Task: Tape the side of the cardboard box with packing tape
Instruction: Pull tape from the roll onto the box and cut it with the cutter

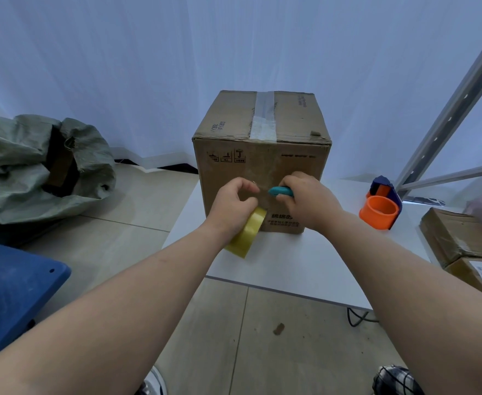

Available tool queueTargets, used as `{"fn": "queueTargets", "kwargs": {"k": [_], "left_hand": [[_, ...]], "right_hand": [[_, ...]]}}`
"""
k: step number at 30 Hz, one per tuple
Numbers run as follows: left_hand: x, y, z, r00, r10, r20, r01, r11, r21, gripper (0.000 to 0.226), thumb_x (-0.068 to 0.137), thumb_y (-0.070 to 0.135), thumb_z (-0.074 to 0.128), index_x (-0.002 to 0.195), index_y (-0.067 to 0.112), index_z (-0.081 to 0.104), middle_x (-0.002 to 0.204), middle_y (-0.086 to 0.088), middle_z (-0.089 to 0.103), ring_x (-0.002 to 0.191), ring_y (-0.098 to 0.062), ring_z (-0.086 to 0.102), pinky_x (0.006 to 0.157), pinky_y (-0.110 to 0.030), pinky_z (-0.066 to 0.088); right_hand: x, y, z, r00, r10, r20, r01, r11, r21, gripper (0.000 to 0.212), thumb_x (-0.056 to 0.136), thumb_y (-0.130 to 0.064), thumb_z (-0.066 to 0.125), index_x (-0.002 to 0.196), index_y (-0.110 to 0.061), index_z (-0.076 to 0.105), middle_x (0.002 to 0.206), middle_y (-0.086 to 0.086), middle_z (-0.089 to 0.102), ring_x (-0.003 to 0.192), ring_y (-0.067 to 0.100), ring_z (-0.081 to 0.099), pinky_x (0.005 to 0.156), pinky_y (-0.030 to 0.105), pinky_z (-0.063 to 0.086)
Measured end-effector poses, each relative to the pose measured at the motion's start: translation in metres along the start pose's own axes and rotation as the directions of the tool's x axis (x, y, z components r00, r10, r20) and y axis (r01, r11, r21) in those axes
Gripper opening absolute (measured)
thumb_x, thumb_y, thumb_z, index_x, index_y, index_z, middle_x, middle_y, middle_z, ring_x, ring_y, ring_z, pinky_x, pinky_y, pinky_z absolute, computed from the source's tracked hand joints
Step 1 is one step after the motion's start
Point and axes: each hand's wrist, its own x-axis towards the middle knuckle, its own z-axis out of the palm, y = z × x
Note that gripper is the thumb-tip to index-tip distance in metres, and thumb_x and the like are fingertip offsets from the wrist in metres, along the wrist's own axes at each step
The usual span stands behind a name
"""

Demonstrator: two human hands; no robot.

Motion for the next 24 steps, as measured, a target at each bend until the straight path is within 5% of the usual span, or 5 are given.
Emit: {"fn": "queueTargets", "kwargs": {"k": [6, 12, 18, 24], "left_hand": [[-0.002, 0.005, -0.001, 0.998, 0.058, -0.015, -0.058, 0.998, -0.008, 0.026, 0.086, 0.003, 0.057, 0.108, 0.015, 0.065, 0.109, 0.003, 0.062, 0.111, -0.017, 0.056, 0.097, -0.034, 0.048], [0.0, 0.007, -0.003, 0.997, 0.079, -0.008, -0.079, 0.997, -0.003, 0.017, 0.085, 0.002, 0.058, 0.083, 0.017, 0.064, 0.112, 0.006, 0.061, 0.114, -0.016, 0.053, 0.101, -0.038, 0.044], [-0.005, 0.006, -0.005, 0.988, 0.141, 0.061, -0.15, 0.972, 0.181, 0.01, 0.083, 0.004, 0.059, 0.088, 0.012, 0.061, 0.115, 0.001, 0.057, 0.109, -0.012, 0.05, 0.083, -0.016, 0.04], [-0.019, 0.01, -0.014, 0.983, 0.157, 0.091, -0.174, 0.958, 0.226, 0.011, 0.083, 0.005, 0.058, 0.085, 0.015, 0.06, 0.12, 0.001, 0.057, 0.109, -0.013, 0.051, 0.089, -0.028, 0.045]], "right_hand": [[0.001, 0.002, 0.002, 1.0, -0.004, 0.013, 0.004, 1.0, -0.018, 0.02, 0.091, -0.025, 0.054, 0.106, -0.012, 0.059, 0.109, 0.005, 0.053, 0.099, 0.021, 0.049, 0.083, 0.037, 0.049], [0.002, 0.002, 0.003, 1.0, -0.009, 0.002, 0.009, 0.999, -0.039, 0.022, 0.091, -0.027, 0.055, 0.107, -0.013, 0.059, 0.111, 0.005, 0.052, 0.097, 0.018, 0.046, 0.082, 0.035, 0.048], [0.002, 0.002, 0.003, 1.0, -0.003, 0.012, 0.004, 0.998, -0.056, 0.024, 0.091, -0.029, 0.056, 0.108, -0.013, 0.059, 0.112, 0.005, 0.051, 0.098, 0.019, 0.046, 0.083, 0.035, 0.049], [0.001, 0.0, 0.002, 0.999, 0.022, 0.03, -0.02, 0.998, -0.063, 0.025, 0.09, -0.029, 0.056, 0.109, -0.013, 0.059, 0.112, 0.005, 0.051, 0.099, 0.019, 0.046, 0.085, 0.036, 0.049]]}}
